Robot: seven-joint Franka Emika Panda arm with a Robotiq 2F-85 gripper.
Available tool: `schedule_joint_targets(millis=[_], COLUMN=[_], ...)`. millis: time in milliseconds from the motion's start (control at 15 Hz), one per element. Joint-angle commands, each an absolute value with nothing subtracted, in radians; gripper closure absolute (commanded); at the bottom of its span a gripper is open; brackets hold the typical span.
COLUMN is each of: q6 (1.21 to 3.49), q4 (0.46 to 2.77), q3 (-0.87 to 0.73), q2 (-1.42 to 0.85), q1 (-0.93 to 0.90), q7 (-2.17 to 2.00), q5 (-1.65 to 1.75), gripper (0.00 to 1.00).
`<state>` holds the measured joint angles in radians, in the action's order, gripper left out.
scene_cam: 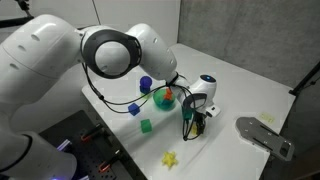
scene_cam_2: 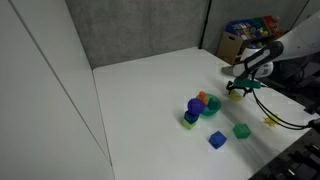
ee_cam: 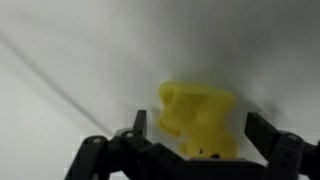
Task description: Pick up the yellow duck toy from the worktop and put it in the green bowl
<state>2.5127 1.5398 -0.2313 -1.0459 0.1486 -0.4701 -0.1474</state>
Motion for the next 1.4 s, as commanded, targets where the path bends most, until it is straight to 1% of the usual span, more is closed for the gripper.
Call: schedule_joint_targets(millis=[0,200,267,333,467,600,733,800,933,1000,1133,1200,1333], q6=[2.473,2.466,2.463,2.461,2.452,2.44,2.438,2.441,2.445,2.447,2.466,2.465,2.465], q4=[1.477,1.463,1.461,1.459,1.461,1.472,1.493,1.509,1.532,1.549,1.593,1.617,1.676], q3=[-0.214,-0.209,-0.207,-0.206,-0.203,-0.199,-0.195,-0.193,-0.189,-0.187,-0.181,-0.174,-0.16], q2=[-1.078,-1.088,-1.088,-1.089,-1.082,-1.062,-1.028,-1.006,-0.965,-0.938,-0.88,-0.85,-0.785], q1=[0.168,0.17,0.171,0.172,0.172,0.171,0.164,0.158,0.145,0.134,0.111,0.101,0.079], q7=[-0.461,-0.46,-0.459,-0.458,-0.458,-0.456,-0.453,-0.452,-0.453,-0.453,-0.449,-0.441,-0.426], q5=[-0.173,-0.178,-0.18,-0.182,-0.188,-0.193,-0.196,-0.196,-0.193,-0.189,-0.182,-0.181,-0.178], gripper=[0.0,0.0,0.25,0.26,0.44,0.6,0.72,0.73,0.79,0.8,0.86,0.87,0.95])
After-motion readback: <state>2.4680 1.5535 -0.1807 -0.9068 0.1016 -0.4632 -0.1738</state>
